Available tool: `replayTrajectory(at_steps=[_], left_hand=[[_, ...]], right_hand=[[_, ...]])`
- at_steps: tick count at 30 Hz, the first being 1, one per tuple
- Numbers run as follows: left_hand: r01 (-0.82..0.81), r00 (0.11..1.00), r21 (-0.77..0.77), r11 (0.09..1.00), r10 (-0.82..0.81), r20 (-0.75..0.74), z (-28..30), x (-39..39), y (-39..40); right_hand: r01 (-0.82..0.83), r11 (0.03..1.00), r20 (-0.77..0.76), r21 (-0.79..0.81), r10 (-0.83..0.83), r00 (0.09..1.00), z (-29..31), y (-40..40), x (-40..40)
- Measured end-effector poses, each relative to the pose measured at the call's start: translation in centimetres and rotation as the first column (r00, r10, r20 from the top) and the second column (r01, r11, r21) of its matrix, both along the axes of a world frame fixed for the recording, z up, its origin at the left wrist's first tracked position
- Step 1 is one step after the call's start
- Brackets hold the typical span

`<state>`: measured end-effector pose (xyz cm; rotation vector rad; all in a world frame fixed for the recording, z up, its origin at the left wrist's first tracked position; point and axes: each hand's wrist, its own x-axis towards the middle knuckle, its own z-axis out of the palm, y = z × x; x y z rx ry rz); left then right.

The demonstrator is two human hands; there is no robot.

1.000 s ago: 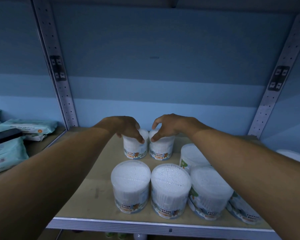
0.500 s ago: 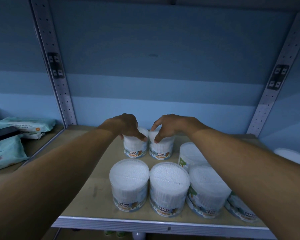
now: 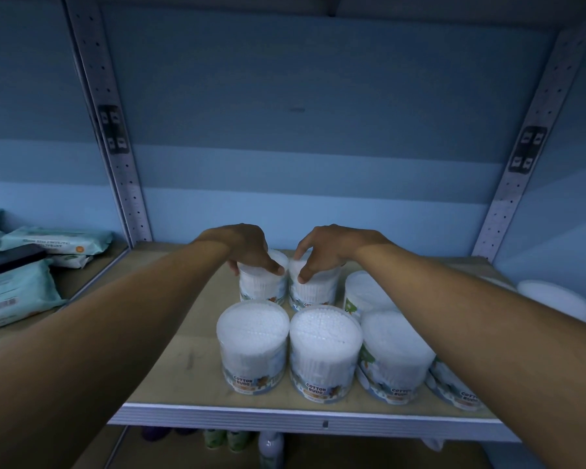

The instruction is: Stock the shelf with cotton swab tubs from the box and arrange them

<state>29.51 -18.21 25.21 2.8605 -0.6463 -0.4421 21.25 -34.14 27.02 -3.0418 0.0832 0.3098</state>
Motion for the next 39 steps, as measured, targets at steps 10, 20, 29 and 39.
replayTrajectory(at_steps=[10,20,29,39], left_hand=[[0.008,1.000,0.045,0.999,-0.009,0.008,0.9,-3.1,1.1],[-0.003,1.000,0.054,0.999,0.004,-0.020,1.4,-5.4,2.2],[-0.035,0.998,0.032,0.999,0.037,-0.058,1.3,-6.1,2.6],[-0.031,0.999,-0.016,0.999,0.031,-0.007,1.6,-6.9,4.3]], right_hand=[[-0.003,1.000,-0.031,-0.030,0.002,1.000,0.4,0.9,-2.9],[0.024,0.998,-0.052,-0.057,-0.027,0.998,0.4,2.0,-4.2],[0.044,0.997,-0.051,-0.057,-0.047,0.998,0.0,2.2,-4.6],[0.022,1.000,0.029,0.012,-0.022,0.999,1.3,1.2,-6.3]])
